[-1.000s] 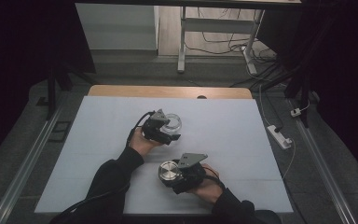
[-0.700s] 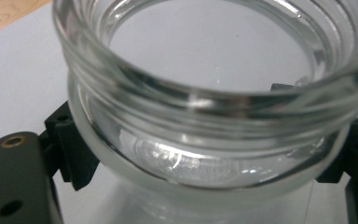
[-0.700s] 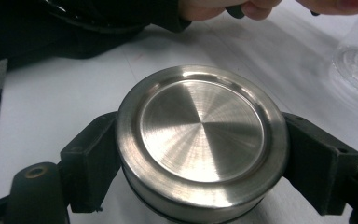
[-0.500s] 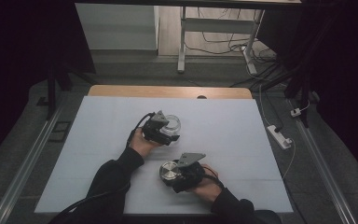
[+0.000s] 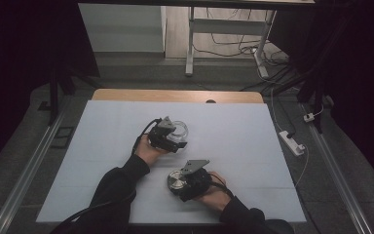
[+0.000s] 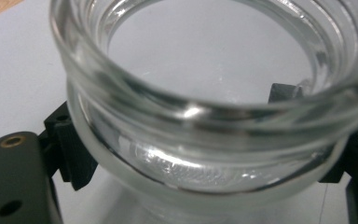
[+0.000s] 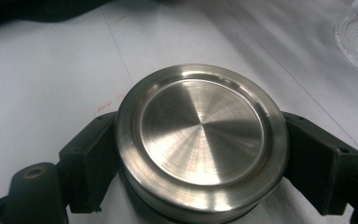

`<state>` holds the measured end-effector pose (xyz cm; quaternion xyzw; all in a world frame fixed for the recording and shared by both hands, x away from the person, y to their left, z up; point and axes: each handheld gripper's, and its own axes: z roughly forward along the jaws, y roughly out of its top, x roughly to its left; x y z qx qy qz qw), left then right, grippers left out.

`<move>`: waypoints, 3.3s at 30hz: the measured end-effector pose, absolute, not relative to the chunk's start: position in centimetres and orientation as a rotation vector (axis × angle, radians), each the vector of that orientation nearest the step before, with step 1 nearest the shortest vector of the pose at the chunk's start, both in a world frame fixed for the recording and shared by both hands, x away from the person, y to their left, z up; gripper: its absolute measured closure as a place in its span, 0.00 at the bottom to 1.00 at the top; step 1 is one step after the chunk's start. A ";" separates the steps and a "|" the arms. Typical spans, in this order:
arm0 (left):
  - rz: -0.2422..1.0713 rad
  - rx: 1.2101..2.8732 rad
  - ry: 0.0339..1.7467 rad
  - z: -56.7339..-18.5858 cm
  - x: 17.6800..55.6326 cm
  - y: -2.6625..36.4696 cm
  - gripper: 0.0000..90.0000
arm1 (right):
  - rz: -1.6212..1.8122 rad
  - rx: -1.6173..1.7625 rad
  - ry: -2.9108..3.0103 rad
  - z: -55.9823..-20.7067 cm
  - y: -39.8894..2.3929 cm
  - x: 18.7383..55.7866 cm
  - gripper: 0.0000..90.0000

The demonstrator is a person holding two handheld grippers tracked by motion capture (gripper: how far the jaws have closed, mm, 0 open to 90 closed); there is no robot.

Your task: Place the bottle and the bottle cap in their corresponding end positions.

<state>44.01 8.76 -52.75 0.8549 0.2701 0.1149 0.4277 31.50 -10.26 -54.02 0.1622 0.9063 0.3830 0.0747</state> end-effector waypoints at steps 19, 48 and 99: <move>0.250 2.138 0.716 -52.8 44.1 9.2 0.09 | 1.177 0.524 2.725 -53.8 -10.4 31.4 0.09; 0.200 2.118 0.773 -50.8 41.6 11.7 0.00 | 1.323 0.532 2.622 -51.2 -12.2 30.8 0.07; 0.088 2.110 0.672 -48.9 31.7 14.4 0.00 | 1.346 0.639 2.557 -49.2 -15.9 30.3 0.00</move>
